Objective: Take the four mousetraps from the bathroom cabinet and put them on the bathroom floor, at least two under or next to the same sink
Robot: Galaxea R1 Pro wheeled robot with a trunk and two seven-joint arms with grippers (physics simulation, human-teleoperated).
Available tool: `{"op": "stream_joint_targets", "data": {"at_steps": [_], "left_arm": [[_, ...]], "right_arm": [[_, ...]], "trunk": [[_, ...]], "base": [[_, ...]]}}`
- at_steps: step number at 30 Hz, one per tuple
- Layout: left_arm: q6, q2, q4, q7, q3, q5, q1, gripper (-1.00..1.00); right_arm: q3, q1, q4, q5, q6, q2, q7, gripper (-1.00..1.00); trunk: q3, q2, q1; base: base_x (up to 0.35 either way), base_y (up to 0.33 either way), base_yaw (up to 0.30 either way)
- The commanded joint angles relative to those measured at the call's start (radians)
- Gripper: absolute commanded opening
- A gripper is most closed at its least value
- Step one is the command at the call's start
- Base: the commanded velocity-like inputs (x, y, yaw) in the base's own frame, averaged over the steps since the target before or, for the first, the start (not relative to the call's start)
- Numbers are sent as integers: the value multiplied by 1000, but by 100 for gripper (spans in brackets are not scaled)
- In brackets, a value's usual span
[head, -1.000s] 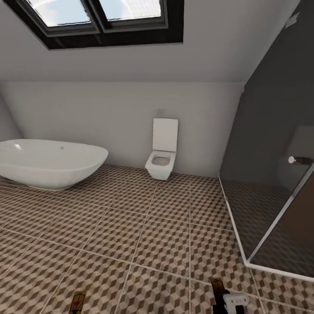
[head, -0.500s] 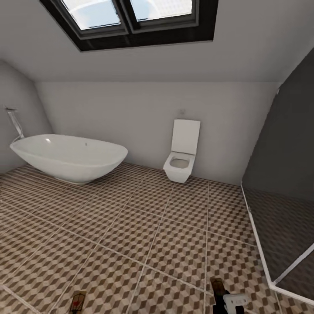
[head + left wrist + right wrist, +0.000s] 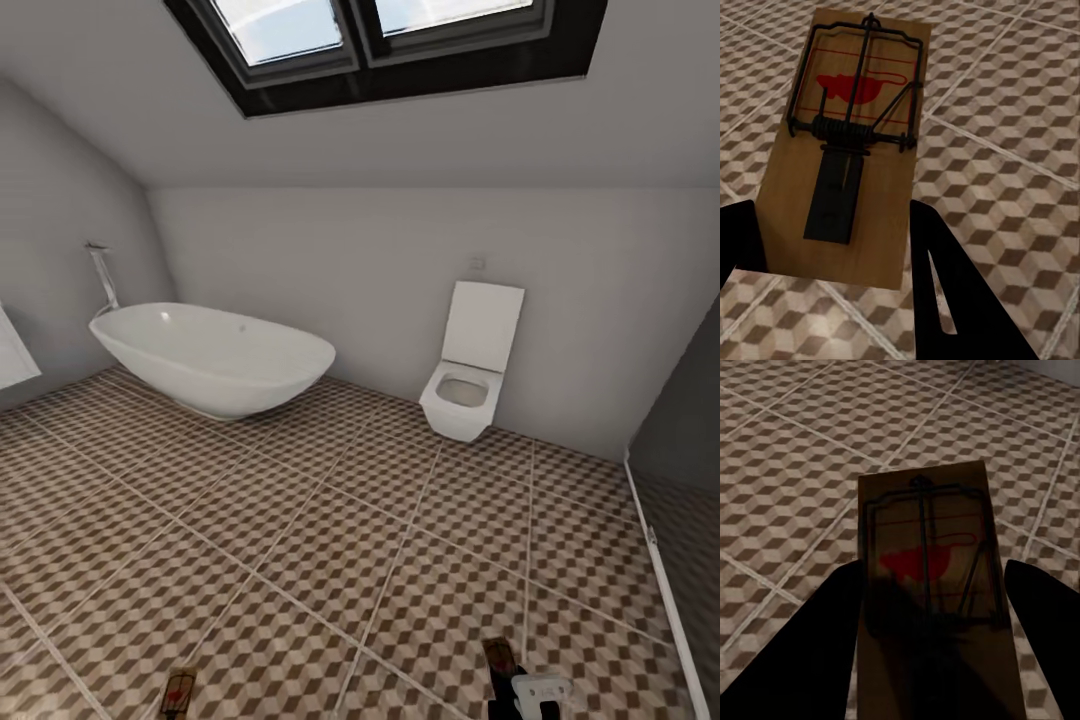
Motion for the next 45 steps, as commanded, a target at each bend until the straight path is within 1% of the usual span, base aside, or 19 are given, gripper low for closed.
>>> {"op": "stream_joint_targets", "data": {"at_steps": [1,45], "left_arm": [[-2,-1,3,12,-8,-4,-1,-100],[-2,-1,3,12,-9,-4,-1,-100]], "right_arm": [[1,0,0,6,-2,0,-3,-100],[1,0,0,6,-2,0,-3,-100]], "trunk": [[-1,0,1],[-1,0,1]], "base": [[335,0,284],[330,0,284]]}}
